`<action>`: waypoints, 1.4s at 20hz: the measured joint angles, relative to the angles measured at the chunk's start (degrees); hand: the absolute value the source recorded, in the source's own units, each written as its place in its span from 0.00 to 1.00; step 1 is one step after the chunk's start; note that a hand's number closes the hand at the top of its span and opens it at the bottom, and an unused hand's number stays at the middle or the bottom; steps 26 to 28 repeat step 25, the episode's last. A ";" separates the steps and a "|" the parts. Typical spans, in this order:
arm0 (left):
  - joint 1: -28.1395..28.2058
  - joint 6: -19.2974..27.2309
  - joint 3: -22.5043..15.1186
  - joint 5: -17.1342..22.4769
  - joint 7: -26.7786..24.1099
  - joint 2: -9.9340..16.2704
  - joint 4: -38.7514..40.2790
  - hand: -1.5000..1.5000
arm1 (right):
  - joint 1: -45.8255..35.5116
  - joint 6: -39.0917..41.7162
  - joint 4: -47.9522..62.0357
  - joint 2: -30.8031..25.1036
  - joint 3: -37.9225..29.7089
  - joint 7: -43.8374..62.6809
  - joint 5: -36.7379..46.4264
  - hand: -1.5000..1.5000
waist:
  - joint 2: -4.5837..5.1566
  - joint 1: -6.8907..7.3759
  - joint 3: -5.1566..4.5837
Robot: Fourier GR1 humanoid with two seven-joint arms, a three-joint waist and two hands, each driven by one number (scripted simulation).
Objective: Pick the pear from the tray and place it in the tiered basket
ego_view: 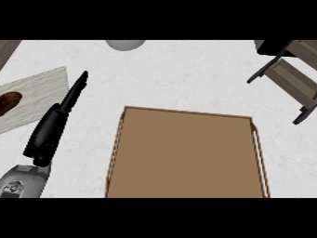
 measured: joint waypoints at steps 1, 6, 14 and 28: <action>0.01 -0.16 0.14 0.10 -0.03 0.08 -0.06 0.50 | -1.52 -0.62 1.40 1.87 0.85 0.04 1.23 1.00 | 0.03 0.07 0.02; 0.61 -0.44 0.52 0.24 -0.54 0.01 -0.11 0.50 | -7.39 -5.09 10.53 10.37 2.92 -1.20 6.37 1.00 | 0.12 -0.06 0.11; 0.92 0.00 1.27 -0.21 -1.26 -0.30 0.19 0.50 | -11.42 -14.00 24.09 20.26 -1.32 -11.75 7.03 0.00 | 0.27 -0.64 0.29; 2.65 0.22 1.31 -0.71 -1.25 -0.77 -0.45 0.50 | -16.25 -33.62 32.90 17.36 -7.72 -20.35 9.91 0.00 | 0.01 -1.58 0.28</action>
